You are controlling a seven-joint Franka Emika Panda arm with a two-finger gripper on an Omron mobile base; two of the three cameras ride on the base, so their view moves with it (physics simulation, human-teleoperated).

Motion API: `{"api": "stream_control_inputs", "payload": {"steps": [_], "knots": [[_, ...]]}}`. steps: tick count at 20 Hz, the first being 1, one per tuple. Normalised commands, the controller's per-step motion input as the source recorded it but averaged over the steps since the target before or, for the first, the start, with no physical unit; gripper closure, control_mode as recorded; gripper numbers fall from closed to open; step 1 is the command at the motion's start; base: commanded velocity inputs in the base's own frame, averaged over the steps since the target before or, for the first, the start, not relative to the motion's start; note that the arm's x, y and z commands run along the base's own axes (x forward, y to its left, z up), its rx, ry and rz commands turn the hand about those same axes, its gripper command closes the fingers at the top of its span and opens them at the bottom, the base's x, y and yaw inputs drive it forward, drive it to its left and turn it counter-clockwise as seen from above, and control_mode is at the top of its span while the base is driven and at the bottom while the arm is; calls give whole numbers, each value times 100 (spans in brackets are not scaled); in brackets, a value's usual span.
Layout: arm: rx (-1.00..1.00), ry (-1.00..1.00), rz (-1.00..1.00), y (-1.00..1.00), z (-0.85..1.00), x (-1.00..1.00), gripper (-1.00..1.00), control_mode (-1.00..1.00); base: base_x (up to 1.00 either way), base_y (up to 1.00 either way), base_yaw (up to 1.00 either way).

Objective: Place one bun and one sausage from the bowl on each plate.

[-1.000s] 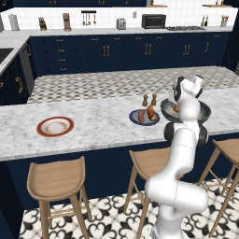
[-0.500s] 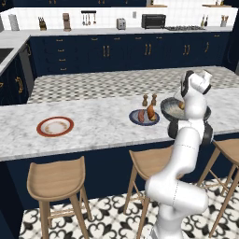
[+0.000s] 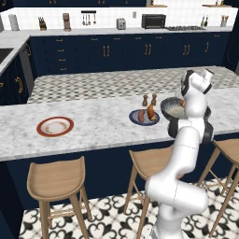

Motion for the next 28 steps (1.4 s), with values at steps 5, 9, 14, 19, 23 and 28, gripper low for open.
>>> {"api": "stream_control_inputs", "payload": {"steps": [5, 9, 14, 19, 23, 28], "knots": [[-22, -51, 18, 11, -54, -69, 100, -100, 0, 0, 0], [-39, -46, 18, 25, -68, -81, 100, -100, 0, 0, 0], [-22, -17, 6, 88, 2, -76, 100, -100, 0, 0, 0], [-19, -5, 0, 100, 29, -79, 100, -100, 0, 0, 0], [-11, -3, -5, 91, 84, -39, 100, -100, 0, 0, 0], [-1, 0, -10, 89, 85, -38, 100, -100, 0, 0, 0]]}}
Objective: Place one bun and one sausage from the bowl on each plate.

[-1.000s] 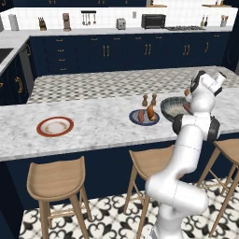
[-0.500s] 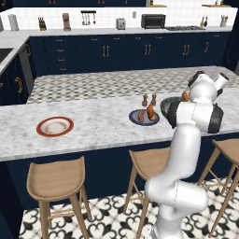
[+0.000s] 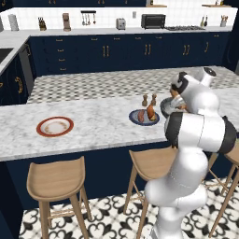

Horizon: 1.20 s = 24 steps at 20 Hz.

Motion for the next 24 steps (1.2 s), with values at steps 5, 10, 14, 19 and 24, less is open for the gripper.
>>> {"api": "stream_control_inputs", "payload": {"steps": [5, 10, 14, 19, 24], "knots": [[0, 0, -9, 73, 59, -60, 100, -100, 0, 0, 0], [0, 2, -17, 59, 24, -73, 100, -100, 0, 0, 0], [-1, 5, -9, 43, 13, -52, 100, -100, 0, 0, 0], [0, 1, 1, 3, 2, -14, 100, -100, 0, 0, 0], [1, 0, -3, 0, 0, 0, 100, -100, 0, 0, 0]]}}
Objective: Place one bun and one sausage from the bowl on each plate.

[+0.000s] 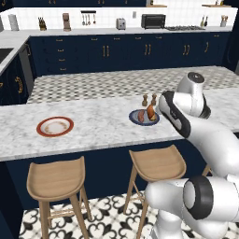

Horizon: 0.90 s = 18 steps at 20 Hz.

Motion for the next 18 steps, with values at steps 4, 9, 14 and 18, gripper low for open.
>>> {"api": "stream_control_inputs", "payload": {"steps": [4, 9, 14, 18], "knots": [[3, 0, -17, 0, 0, 0, 100, -100, 0, 0, 0], [0, 0, -7, 0, 0, 0, 100, -100, 0, 0, 0], [0, 0, 0, 0, 0, 0, 100, 100, -17, 14, 0], [0, 0, 0, 0, 0, 0, 100, 100, -25, 97, 0]]}}
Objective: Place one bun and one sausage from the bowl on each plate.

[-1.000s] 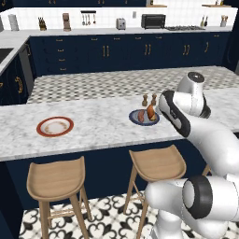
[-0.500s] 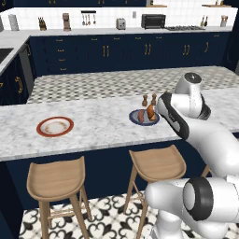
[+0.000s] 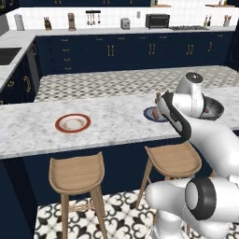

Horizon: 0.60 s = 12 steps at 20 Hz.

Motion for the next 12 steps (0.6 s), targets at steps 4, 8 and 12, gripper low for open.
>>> {"api": "stream_control_inputs", "payload": {"steps": [4, 8, 12], "knots": [[0, 0, 0, 0, 0, 0, 100, 100, 0, 100, 1], [0, 0, 0, 0, 0, 0, 100, 100, 0, 100, 2], [0, 0, 0, 0, 0, 0, 100, 100, 4, 79, 2]]}}
